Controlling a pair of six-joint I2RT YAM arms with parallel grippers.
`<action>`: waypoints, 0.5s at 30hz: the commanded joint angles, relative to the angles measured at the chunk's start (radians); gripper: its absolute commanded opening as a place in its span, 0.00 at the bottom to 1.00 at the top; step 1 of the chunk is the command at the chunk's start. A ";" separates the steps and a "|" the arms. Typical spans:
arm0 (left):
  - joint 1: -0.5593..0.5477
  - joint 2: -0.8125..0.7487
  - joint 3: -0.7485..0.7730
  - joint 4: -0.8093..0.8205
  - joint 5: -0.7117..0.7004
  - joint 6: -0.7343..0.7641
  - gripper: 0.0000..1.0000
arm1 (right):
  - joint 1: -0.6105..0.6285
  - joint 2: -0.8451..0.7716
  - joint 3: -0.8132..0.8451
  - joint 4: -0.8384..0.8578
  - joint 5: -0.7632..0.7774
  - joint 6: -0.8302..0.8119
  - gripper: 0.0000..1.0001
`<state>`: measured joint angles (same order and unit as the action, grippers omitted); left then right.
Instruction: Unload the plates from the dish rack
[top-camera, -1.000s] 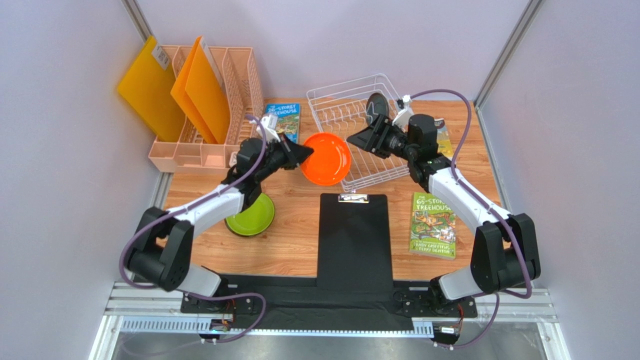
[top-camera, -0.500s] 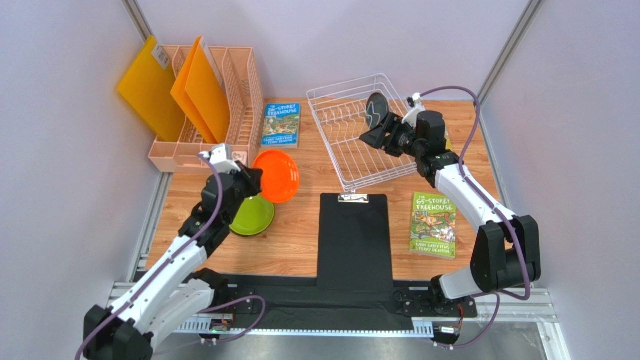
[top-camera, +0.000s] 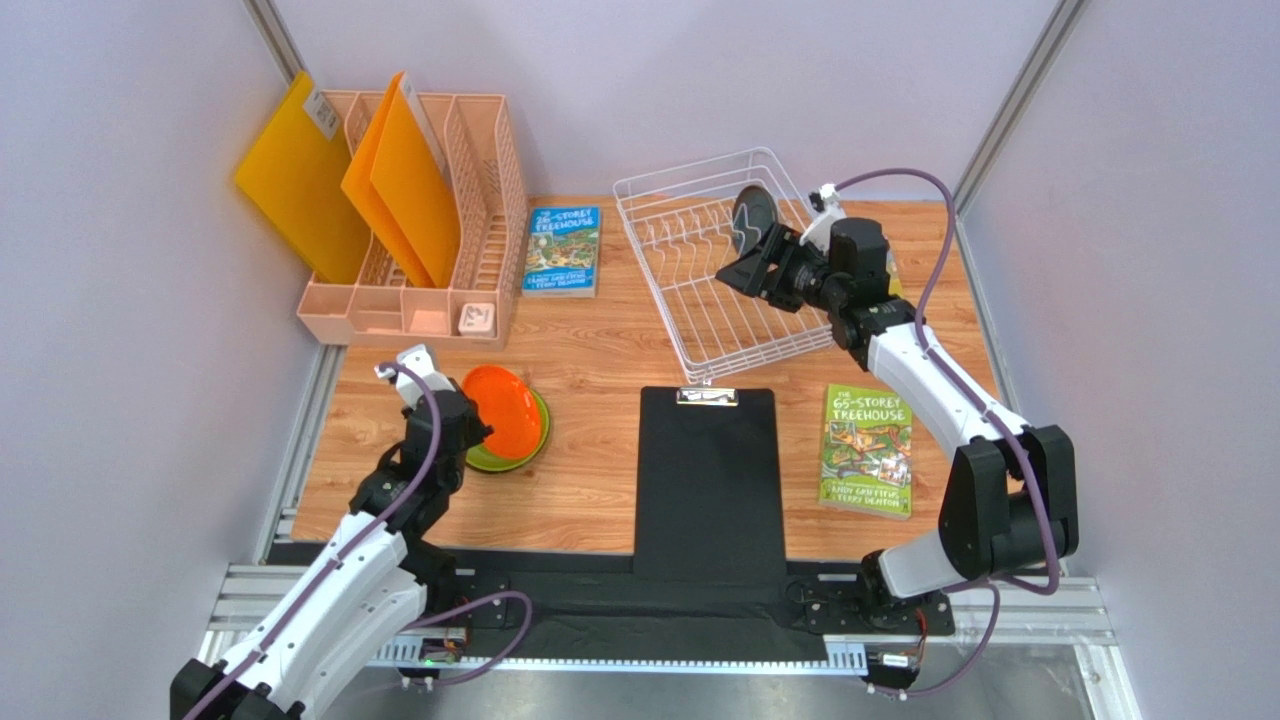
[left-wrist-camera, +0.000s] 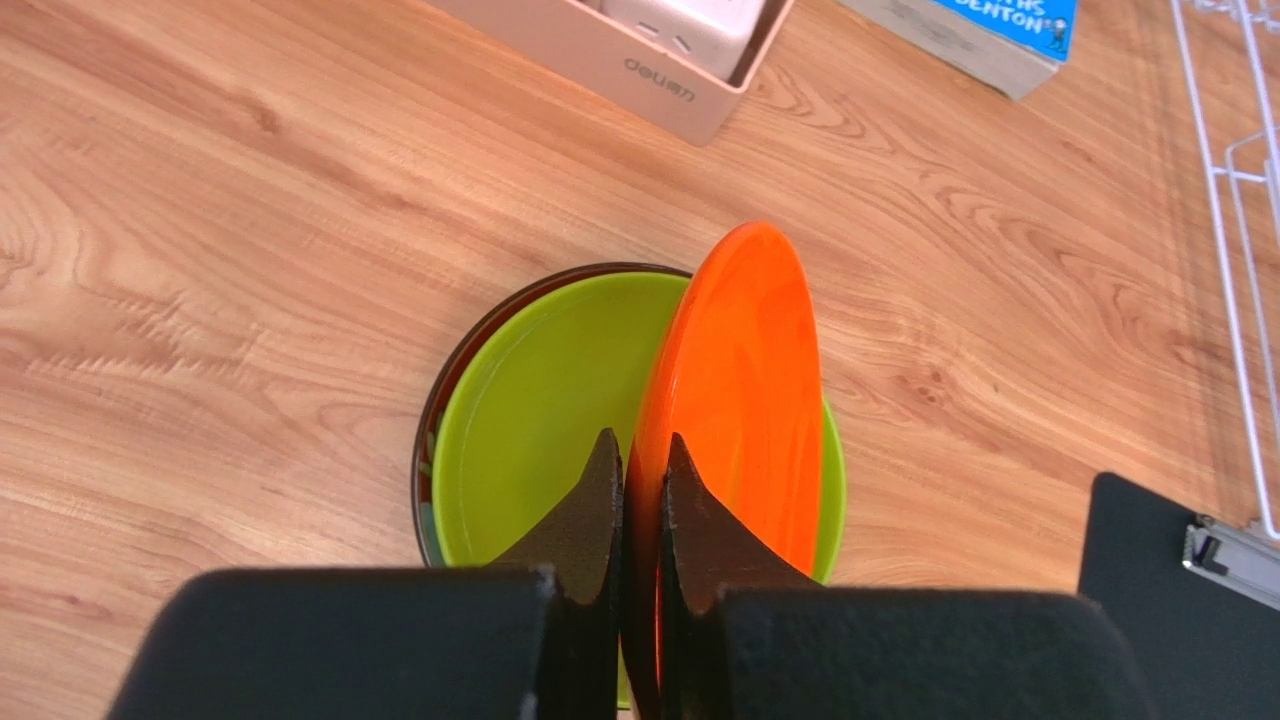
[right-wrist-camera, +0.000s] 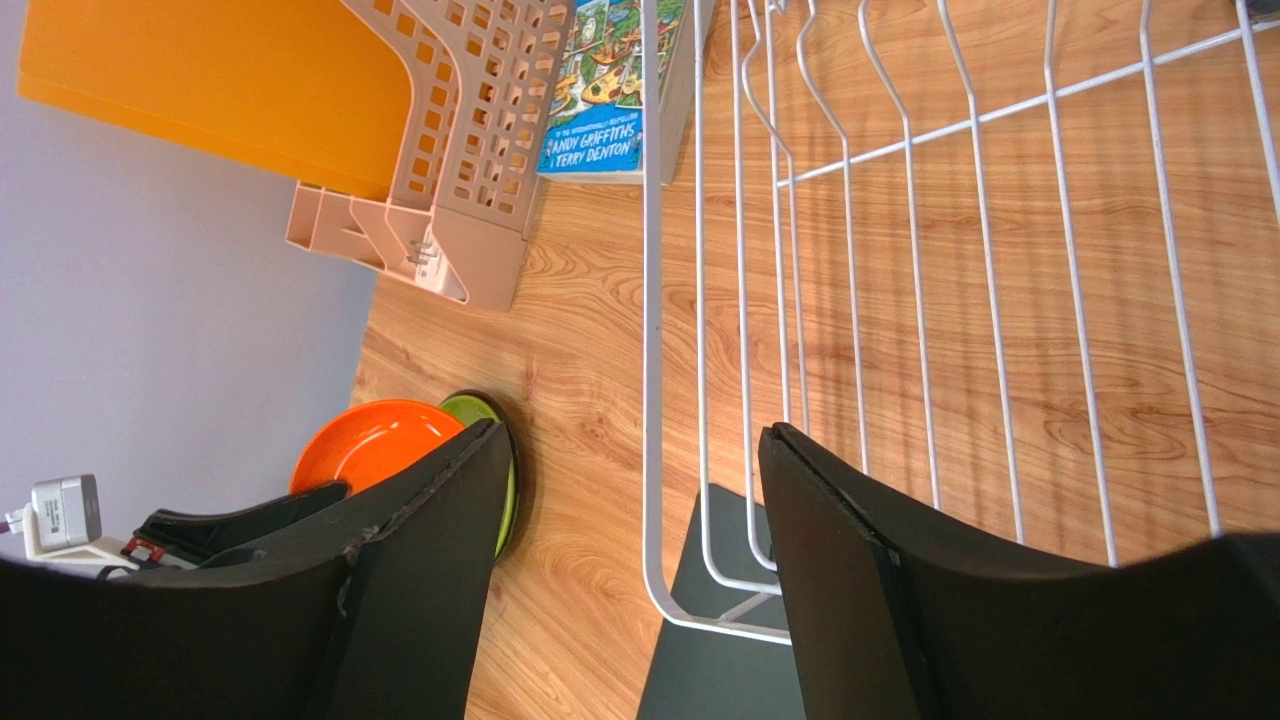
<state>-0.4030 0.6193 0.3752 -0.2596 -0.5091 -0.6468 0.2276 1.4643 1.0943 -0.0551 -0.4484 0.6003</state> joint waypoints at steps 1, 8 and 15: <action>0.010 0.013 -0.005 0.025 -0.029 -0.020 0.04 | -0.002 0.018 0.018 0.020 -0.029 -0.020 0.67; 0.013 0.045 -0.028 0.048 -0.025 -0.033 0.35 | -0.002 0.037 0.079 -0.051 0.010 -0.077 0.67; 0.015 0.057 -0.032 0.049 -0.031 -0.031 0.52 | -0.007 0.068 0.159 -0.127 0.080 -0.132 0.67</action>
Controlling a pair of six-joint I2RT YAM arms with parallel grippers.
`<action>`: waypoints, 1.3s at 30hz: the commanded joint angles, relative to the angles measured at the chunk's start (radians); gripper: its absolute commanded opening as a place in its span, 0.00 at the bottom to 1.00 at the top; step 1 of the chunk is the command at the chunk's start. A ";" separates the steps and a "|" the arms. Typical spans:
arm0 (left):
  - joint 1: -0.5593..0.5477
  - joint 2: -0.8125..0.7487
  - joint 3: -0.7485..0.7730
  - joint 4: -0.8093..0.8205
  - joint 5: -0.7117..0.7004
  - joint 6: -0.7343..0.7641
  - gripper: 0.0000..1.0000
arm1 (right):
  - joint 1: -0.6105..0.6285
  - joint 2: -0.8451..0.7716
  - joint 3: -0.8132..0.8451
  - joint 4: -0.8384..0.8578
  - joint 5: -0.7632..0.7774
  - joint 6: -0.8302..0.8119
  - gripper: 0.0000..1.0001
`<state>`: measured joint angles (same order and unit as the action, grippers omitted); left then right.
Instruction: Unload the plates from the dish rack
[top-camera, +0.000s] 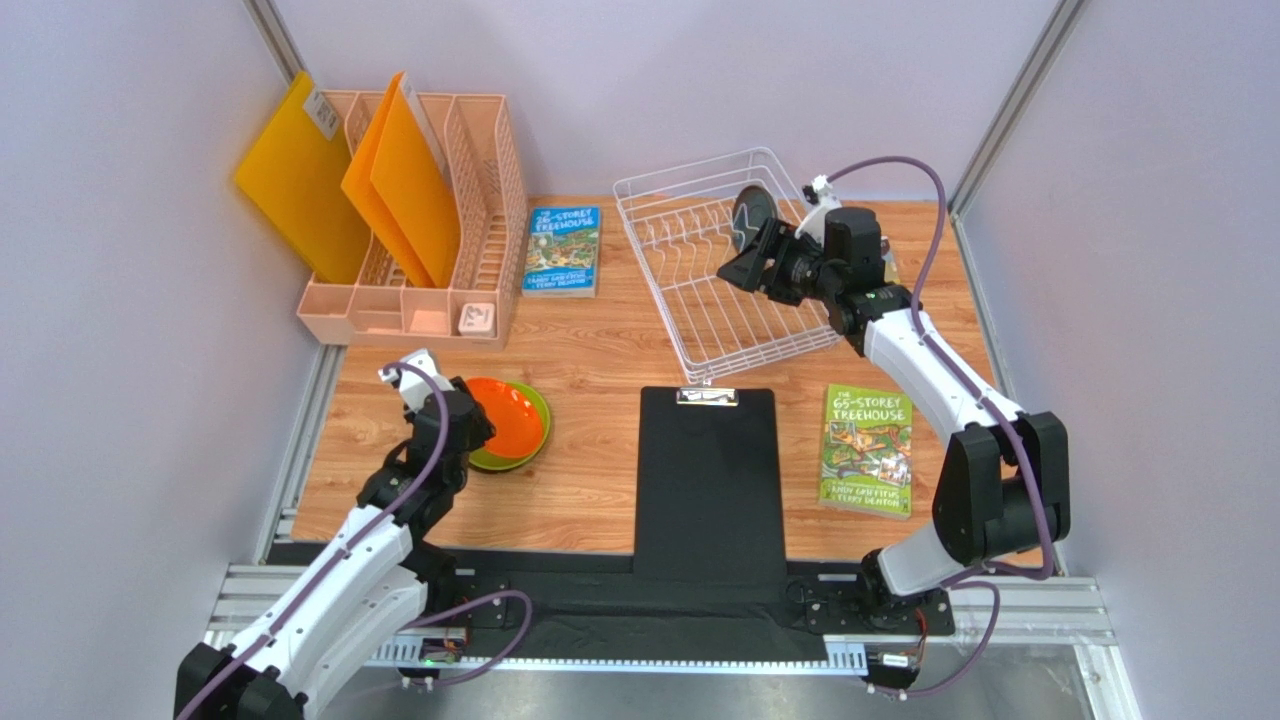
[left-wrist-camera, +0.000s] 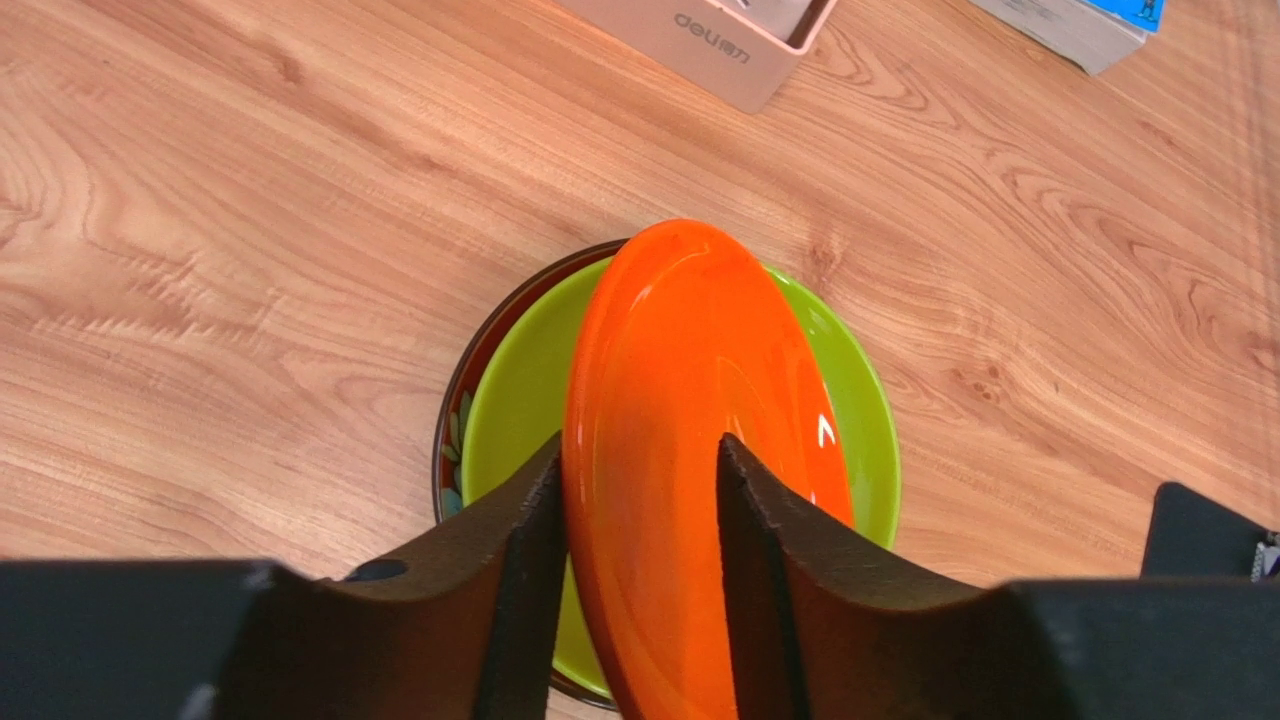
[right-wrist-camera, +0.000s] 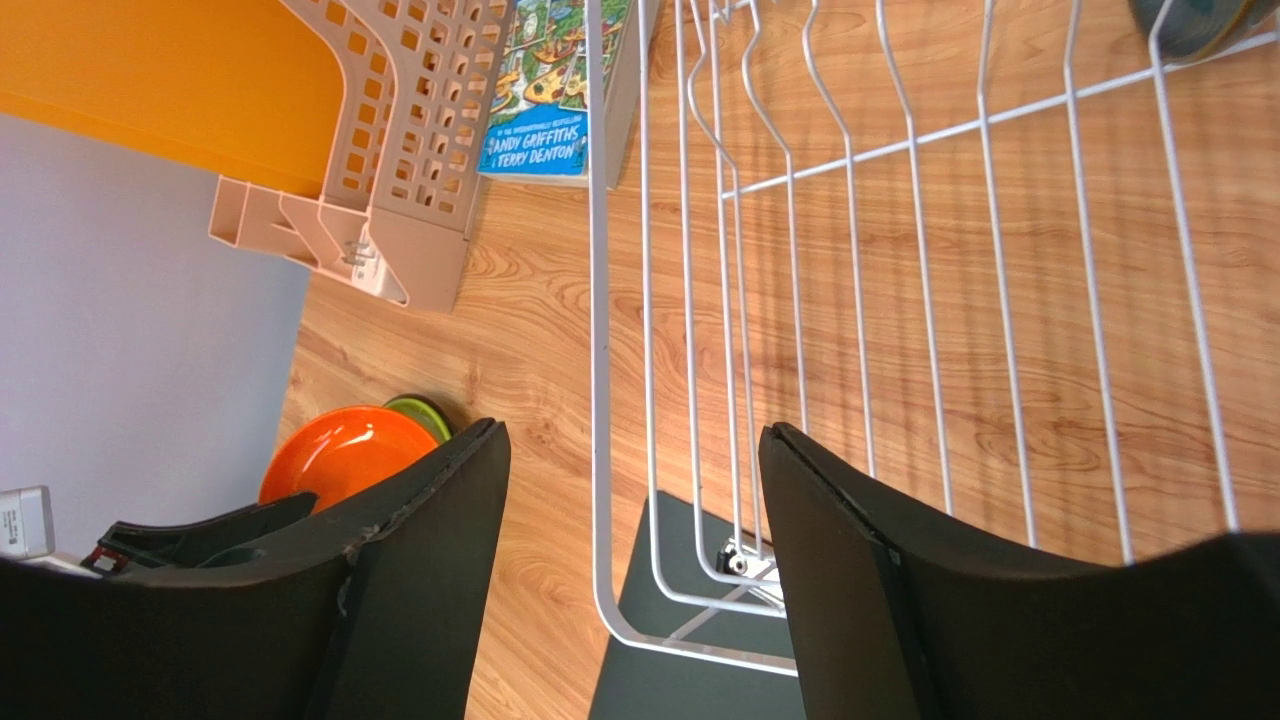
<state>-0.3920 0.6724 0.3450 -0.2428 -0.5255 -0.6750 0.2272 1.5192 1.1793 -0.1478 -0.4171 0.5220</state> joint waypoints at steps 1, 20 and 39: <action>0.004 0.003 0.000 0.030 -0.016 -0.005 0.56 | -0.006 0.018 0.082 -0.038 0.054 -0.059 0.67; 0.004 0.092 -0.031 0.037 -0.036 -0.034 0.67 | -0.088 0.151 0.232 -0.099 0.093 -0.096 0.68; 0.004 0.127 0.029 -0.018 -0.082 -0.046 0.93 | -0.101 0.340 0.502 -0.232 0.263 -0.211 0.68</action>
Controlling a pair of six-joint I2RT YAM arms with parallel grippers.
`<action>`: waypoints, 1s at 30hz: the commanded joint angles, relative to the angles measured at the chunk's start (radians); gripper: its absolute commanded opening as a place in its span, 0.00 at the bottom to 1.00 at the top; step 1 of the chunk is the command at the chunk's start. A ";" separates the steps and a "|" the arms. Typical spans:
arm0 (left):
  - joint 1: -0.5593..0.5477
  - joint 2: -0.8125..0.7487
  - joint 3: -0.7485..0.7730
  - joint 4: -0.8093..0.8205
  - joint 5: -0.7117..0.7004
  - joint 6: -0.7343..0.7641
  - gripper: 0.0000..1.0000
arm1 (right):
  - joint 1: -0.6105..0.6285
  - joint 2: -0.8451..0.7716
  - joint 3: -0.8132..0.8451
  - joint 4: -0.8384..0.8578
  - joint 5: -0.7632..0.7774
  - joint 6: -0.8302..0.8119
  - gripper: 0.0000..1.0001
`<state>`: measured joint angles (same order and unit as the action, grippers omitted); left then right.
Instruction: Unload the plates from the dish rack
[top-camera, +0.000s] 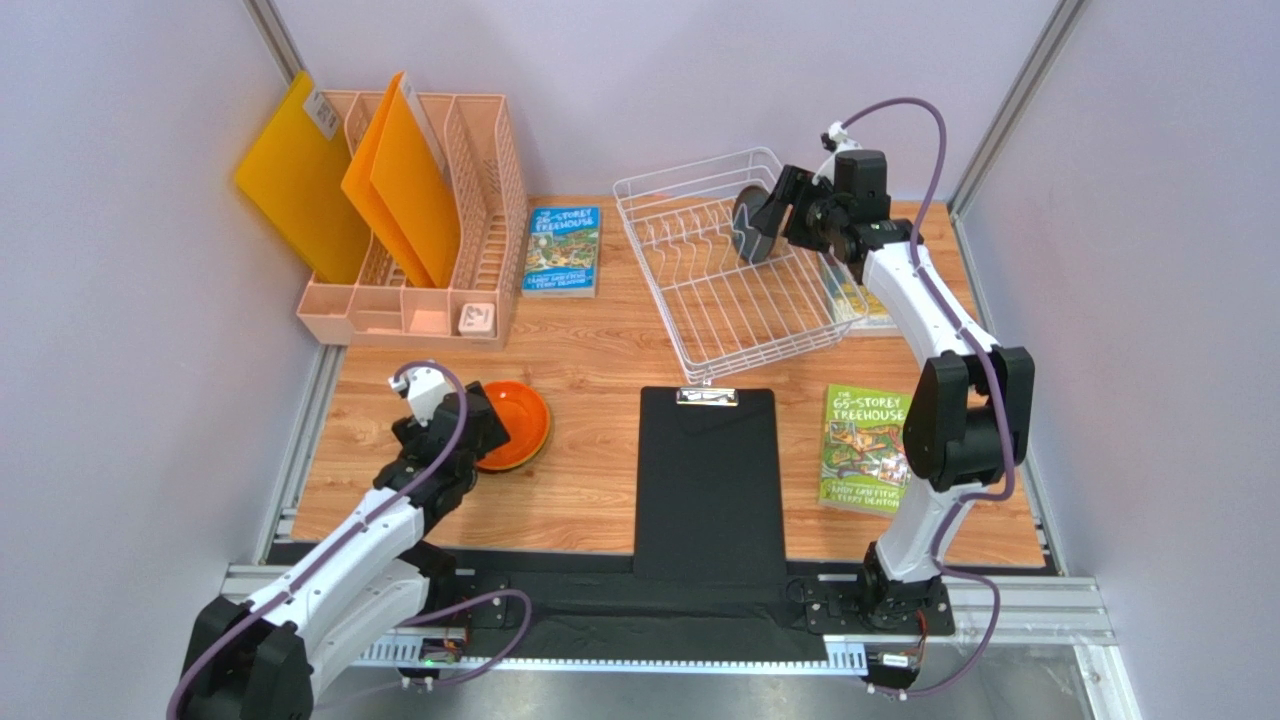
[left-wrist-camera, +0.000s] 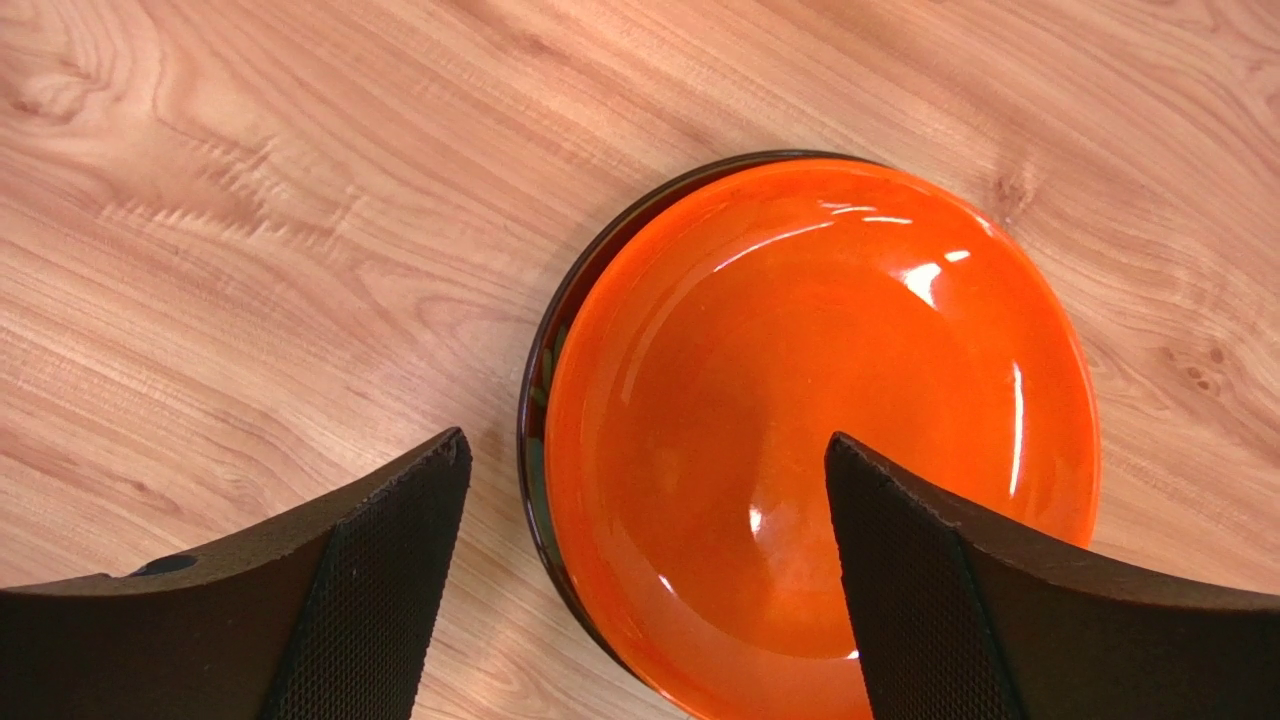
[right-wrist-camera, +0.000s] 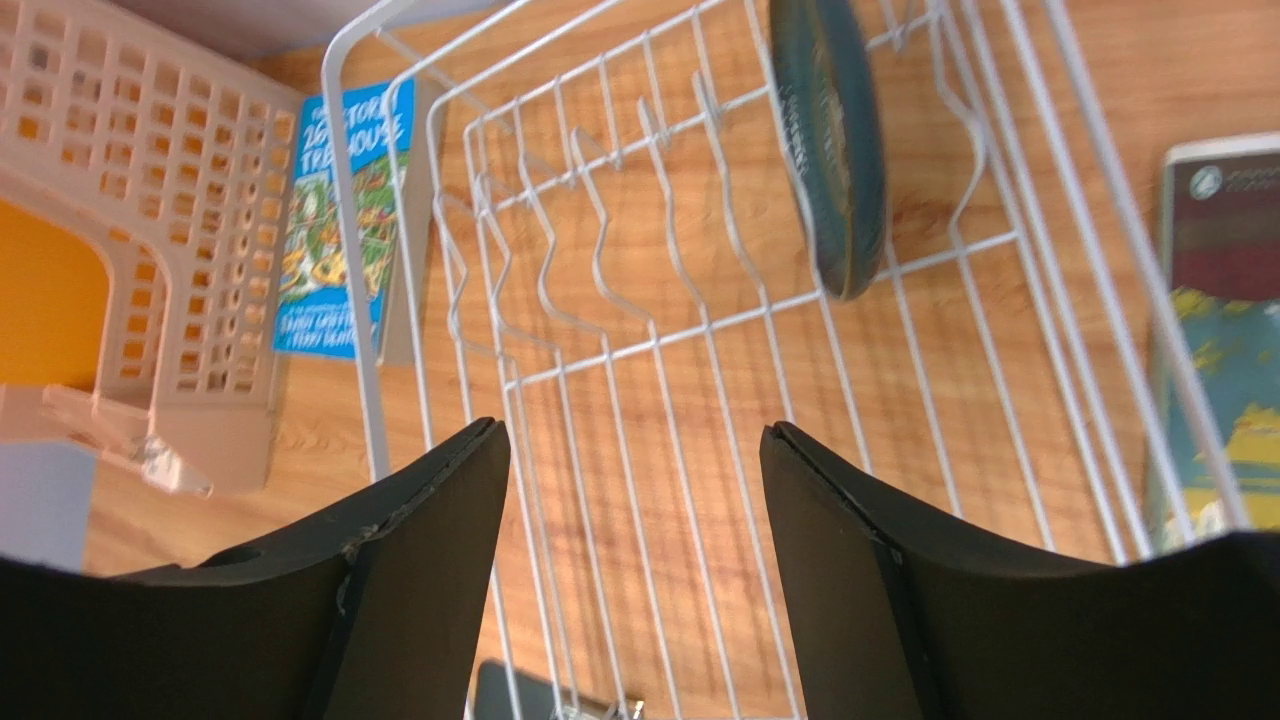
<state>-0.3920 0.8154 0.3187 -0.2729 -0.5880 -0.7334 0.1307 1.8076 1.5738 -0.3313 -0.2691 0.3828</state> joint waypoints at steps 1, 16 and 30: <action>0.004 -0.015 0.075 0.017 -0.013 0.025 0.93 | -0.006 0.082 0.150 -0.055 0.135 -0.090 0.68; 0.004 0.280 0.442 0.322 0.506 0.230 0.92 | -0.006 0.438 0.555 -0.181 0.266 -0.248 0.63; 0.004 0.749 0.741 0.477 0.778 0.236 0.91 | -0.005 0.576 0.706 -0.213 0.252 -0.286 0.48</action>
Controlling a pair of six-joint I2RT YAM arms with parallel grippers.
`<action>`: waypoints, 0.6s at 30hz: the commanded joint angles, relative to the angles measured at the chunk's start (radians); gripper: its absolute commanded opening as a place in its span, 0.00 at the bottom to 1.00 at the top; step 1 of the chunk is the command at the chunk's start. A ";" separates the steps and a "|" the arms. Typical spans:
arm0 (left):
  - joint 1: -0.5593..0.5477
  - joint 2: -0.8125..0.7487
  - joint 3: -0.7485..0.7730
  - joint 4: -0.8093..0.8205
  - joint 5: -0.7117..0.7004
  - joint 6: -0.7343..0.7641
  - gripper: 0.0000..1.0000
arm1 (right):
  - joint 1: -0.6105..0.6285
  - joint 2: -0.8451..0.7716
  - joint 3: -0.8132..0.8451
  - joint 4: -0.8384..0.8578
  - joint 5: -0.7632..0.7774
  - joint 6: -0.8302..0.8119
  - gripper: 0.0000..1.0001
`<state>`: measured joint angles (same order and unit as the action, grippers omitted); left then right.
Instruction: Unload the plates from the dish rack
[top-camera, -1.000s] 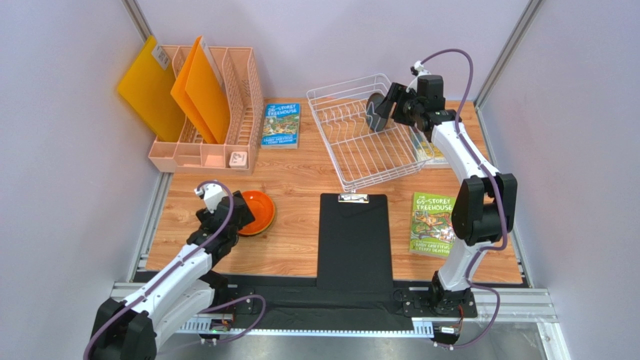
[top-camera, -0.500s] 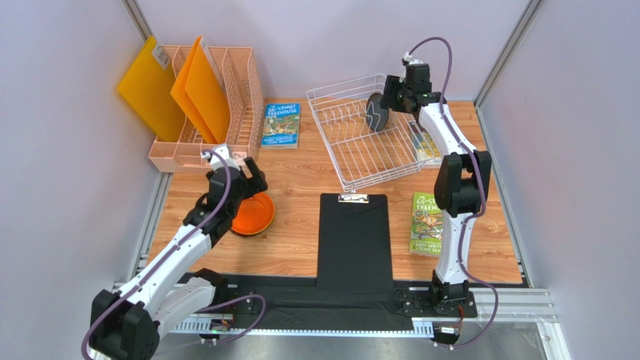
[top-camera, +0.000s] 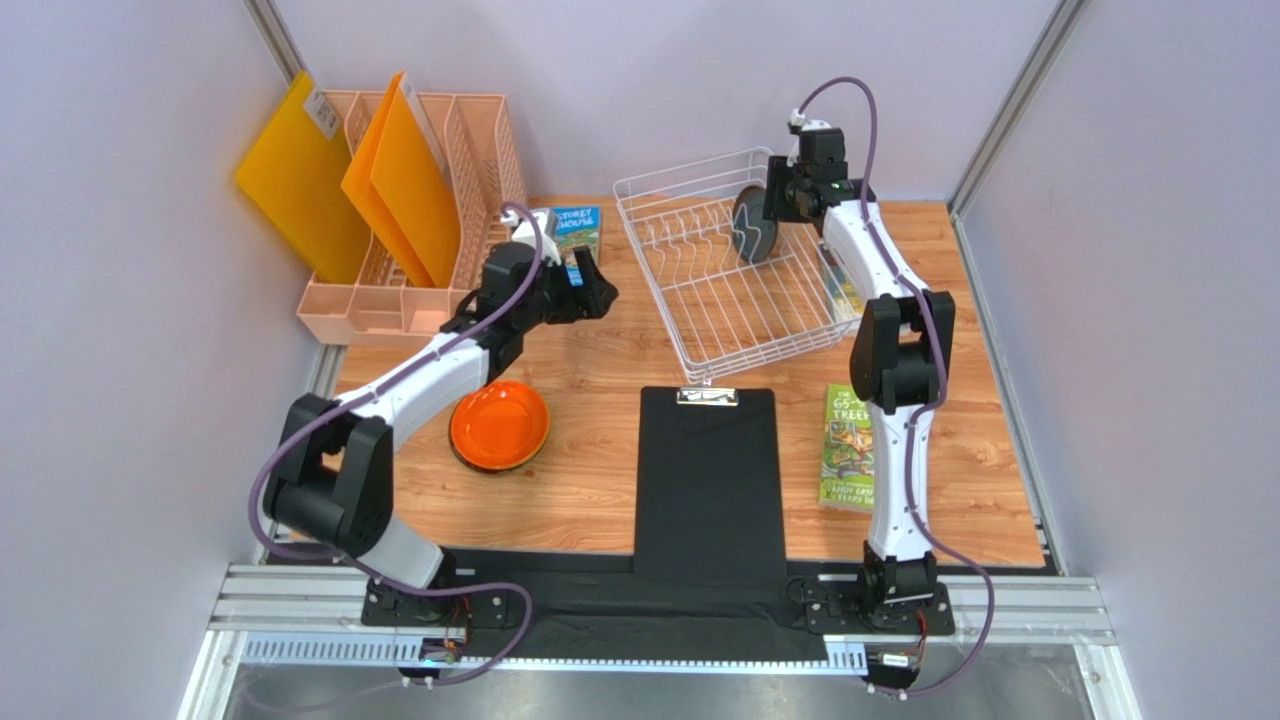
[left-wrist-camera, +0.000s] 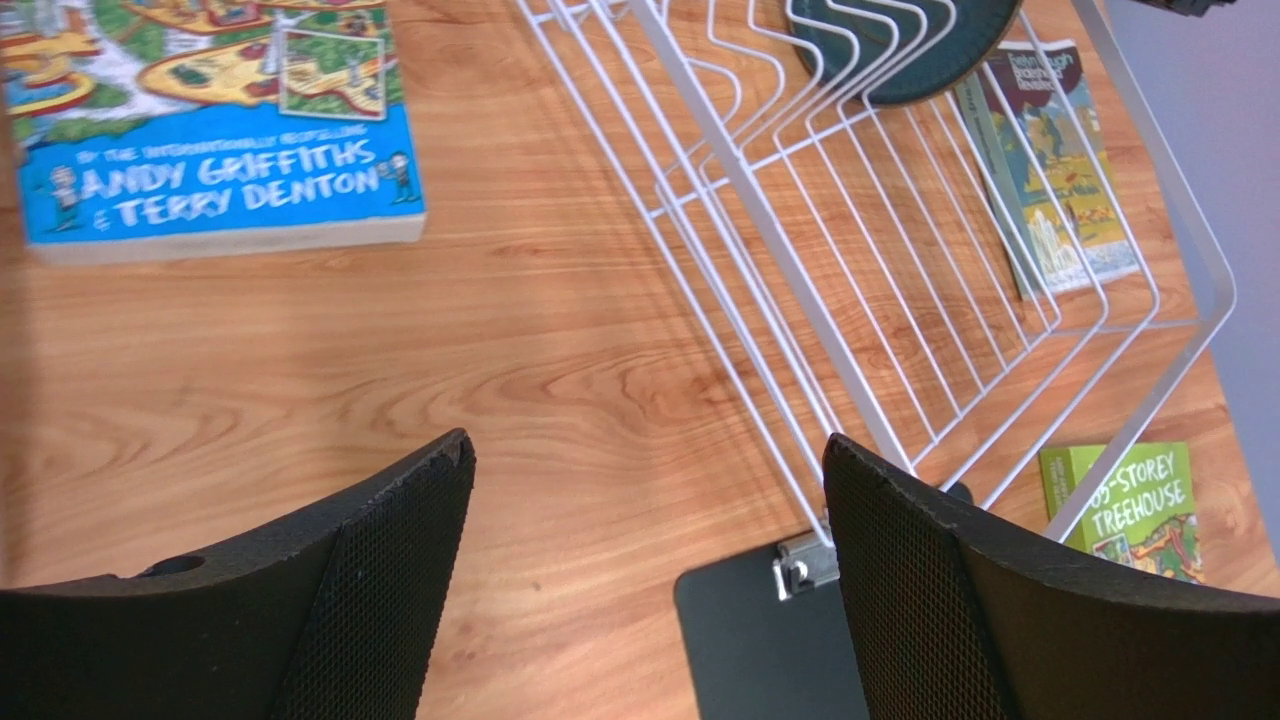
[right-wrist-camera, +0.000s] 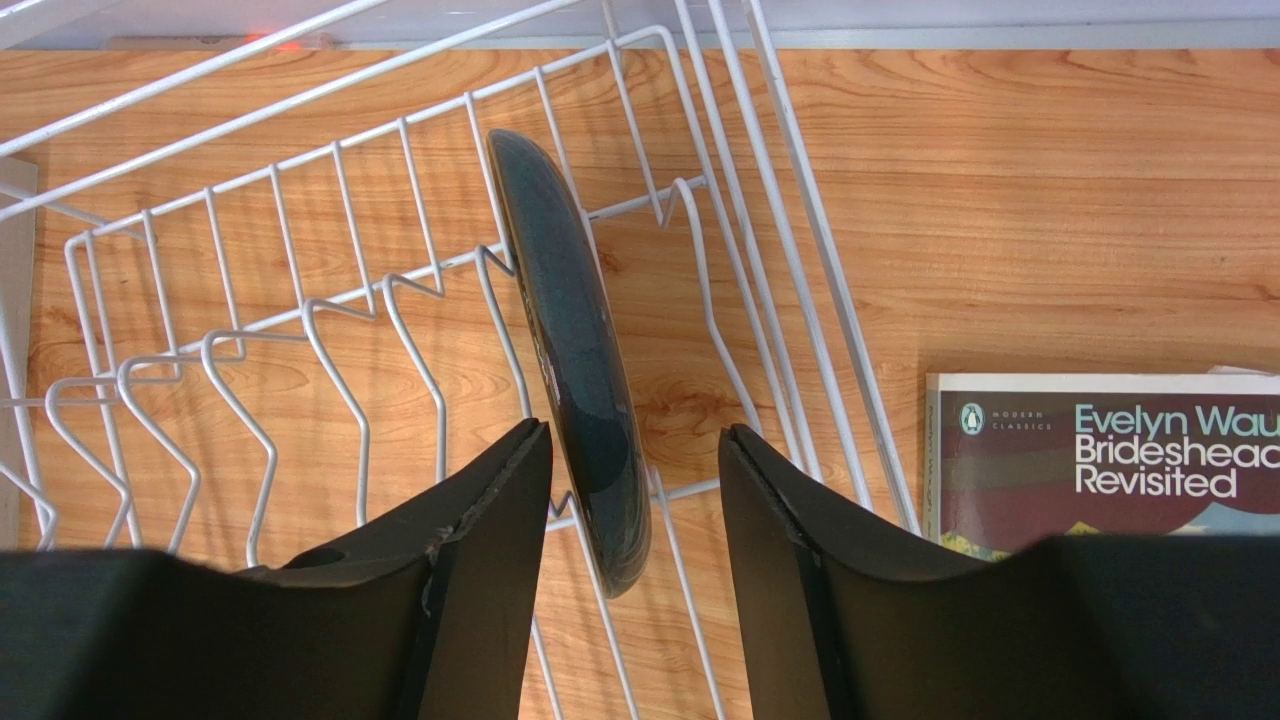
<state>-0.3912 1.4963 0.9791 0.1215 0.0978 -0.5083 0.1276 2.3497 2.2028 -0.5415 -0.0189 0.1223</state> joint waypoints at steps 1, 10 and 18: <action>0.003 0.087 0.116 0.089 0.105 0.013 0.91 | -0.002 0.039 0.083 -0.003 -0.003 -0.026 0.48; 0.003 0.295 0.355 0.058 0.164 0.031 0.91 | 0.000 0.072 0.095 0.011 -0.018 -0.033 0.30; 0.003 0.398 0.449 0.069 0.192 0.011 0.95 | 0.023 0.063 0.078 0.026 0.017 -0.068 0.03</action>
<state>-0.3912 1.8637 1.3666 0.1616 0.2588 -0.5064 0.1341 2.4096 2.2551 -0.5407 -0.0357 0.0463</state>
